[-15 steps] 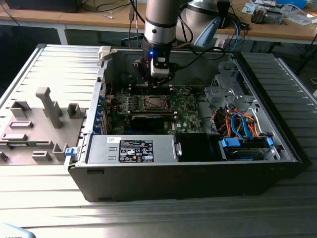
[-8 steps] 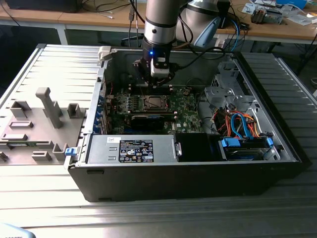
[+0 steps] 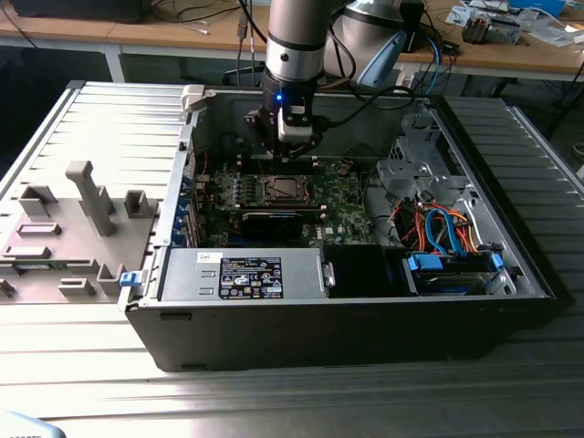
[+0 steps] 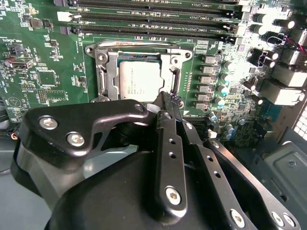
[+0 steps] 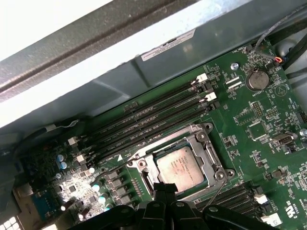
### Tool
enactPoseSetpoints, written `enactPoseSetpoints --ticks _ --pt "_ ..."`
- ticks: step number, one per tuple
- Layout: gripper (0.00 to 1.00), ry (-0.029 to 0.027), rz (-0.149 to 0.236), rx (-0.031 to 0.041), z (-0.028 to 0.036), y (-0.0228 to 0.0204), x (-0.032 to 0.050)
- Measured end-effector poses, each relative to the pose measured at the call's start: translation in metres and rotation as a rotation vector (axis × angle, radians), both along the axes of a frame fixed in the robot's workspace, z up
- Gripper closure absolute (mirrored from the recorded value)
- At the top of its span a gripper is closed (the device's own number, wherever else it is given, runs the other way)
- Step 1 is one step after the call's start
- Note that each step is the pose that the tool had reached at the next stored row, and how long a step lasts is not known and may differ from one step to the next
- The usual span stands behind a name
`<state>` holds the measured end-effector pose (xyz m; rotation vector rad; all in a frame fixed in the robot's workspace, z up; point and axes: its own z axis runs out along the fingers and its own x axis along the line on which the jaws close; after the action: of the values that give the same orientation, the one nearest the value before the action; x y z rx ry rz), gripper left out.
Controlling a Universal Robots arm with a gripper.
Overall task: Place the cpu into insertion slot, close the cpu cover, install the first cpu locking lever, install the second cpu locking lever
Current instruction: 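Install the first cpu locking lever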
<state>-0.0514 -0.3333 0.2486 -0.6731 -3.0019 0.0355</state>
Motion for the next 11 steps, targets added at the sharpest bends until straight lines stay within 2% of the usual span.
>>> enactPoseSetpoints --ticks 11 --pt "0.89 0.0000 0.009 -0.0010 0.0000 0.0000 0.0006"
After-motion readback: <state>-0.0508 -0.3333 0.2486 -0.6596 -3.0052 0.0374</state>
